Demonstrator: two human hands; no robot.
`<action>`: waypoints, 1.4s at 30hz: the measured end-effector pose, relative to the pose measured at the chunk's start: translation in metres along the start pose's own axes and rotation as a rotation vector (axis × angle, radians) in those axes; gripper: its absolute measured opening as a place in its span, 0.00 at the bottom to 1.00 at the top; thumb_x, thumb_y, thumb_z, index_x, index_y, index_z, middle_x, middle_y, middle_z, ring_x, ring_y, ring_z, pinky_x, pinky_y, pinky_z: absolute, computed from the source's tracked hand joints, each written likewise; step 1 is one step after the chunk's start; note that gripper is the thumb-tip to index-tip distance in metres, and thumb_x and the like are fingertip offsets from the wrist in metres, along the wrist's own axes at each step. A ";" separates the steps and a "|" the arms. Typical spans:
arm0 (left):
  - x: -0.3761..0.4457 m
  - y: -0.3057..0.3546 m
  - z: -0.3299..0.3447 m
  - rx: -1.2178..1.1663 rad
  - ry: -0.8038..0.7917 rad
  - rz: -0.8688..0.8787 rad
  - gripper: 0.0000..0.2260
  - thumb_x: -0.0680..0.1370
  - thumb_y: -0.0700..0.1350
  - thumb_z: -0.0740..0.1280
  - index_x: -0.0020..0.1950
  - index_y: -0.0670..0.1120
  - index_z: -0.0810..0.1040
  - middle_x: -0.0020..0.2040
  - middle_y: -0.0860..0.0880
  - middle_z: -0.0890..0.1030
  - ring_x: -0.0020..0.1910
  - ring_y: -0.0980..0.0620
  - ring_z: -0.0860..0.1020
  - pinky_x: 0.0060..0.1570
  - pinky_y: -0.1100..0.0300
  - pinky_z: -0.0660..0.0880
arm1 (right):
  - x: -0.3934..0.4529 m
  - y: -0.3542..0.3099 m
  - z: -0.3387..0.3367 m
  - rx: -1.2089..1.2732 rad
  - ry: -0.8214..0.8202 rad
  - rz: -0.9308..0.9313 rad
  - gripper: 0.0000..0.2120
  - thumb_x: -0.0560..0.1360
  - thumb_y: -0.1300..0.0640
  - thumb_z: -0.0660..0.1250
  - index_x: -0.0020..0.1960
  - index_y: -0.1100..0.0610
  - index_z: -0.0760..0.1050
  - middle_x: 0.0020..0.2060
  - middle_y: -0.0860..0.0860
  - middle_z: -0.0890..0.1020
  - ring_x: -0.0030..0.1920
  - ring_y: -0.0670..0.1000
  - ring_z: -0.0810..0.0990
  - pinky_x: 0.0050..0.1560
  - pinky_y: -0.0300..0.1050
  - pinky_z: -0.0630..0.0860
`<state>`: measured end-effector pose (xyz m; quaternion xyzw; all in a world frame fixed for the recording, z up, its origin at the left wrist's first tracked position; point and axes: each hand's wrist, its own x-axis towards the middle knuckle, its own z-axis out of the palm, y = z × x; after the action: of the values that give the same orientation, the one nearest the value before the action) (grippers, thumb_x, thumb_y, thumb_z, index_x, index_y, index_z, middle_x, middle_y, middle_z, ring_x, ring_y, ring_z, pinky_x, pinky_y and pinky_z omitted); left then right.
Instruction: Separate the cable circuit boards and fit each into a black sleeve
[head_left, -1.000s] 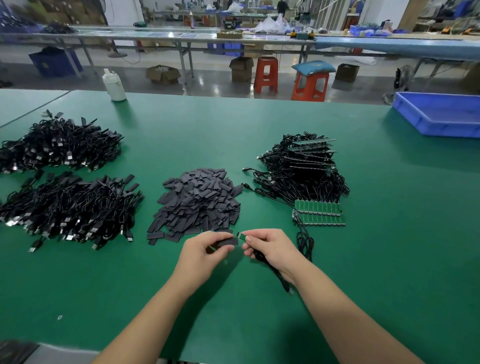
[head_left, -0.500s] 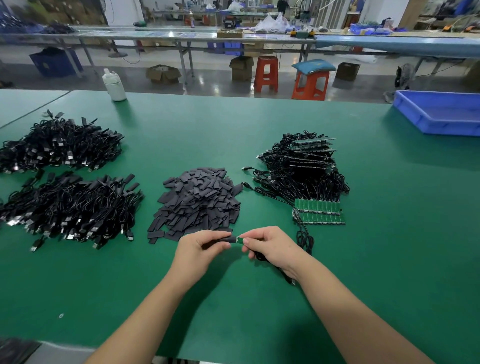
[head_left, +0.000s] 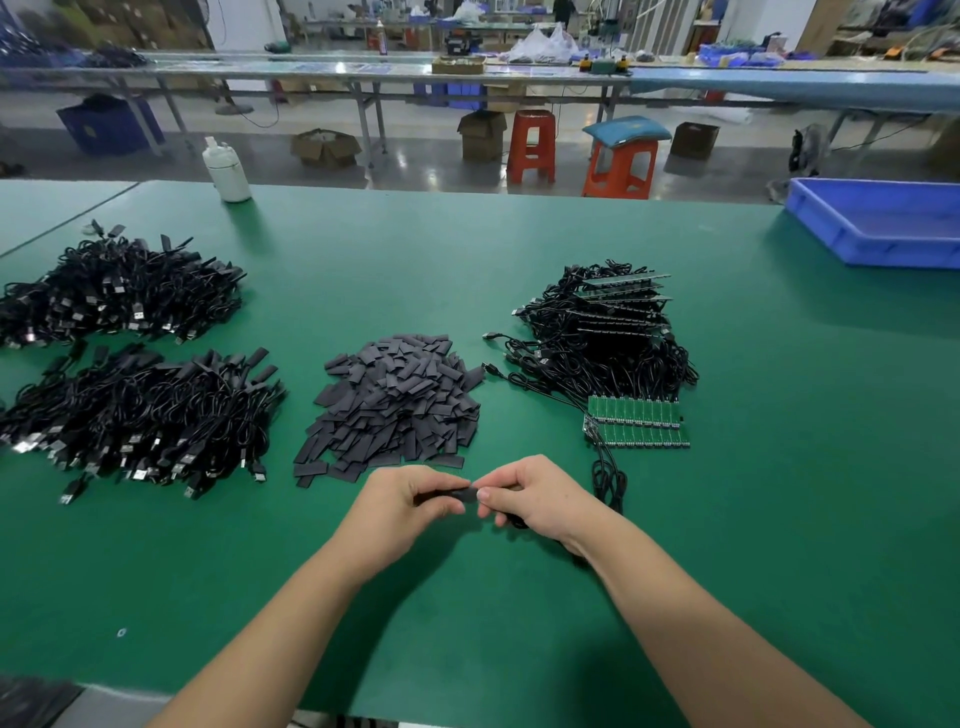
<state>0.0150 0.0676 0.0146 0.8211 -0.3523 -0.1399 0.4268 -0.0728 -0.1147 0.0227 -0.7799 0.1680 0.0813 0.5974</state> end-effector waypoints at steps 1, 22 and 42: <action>0.000 0.001 0.001 0.011 -0.005 0.005 0.11 0.73 0.41 0.76 0.53 0.53 0.86 0.44 0.62 0.84 0.47 0.63 0.81 0.50 0.71 0.73 | 0.000 0.000 0.001 -0.005 -0.002 -0.005 0.07 0.79 0.60 0.68 0.54 0.58 0.82 0.36 0.48 0.84 0.32 0.44 0.76 0.39 0.43 0.72; 0.004 0.002 0.009 0.396 0.001 0.200 0.12 0.77 0.48 0.71 0.61 0.50 0.82 0.51 0.54 0.82 0.48 0.52 0.81 0.50 0.57 0.76 | 0.001 0.003 0.000 0.032 0.012 0.038 0.09 0.82 0.62 0.62 0.52 0.64 0.80 0.35 0.51 0.82 0.33 0.47 0.77 0.40 0.43 0.76; 0.006 -0.004 0.021 0.508 -0.067 0.214 0.08 0.81 0.47 0.65 0.58 0.50 0.80 0.49 0.53 0.82 0.47 0.53 0.80 0.47 0.59 0.75 | -0.003 -0.003 0.002 -0.469 0.091 -0.076 0.11 0.79 0.57 0.62 0.48 0.55 0.83 0.40 0.58 0.84 0.37 0.57 0.78 0.44 0.51 0.79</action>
<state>0.0097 0.0524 -0.0013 0.8549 -0.4747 -0.0285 0.2075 -0.0746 -0.1117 0.0262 -0.9059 0.1417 0.0605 0.3945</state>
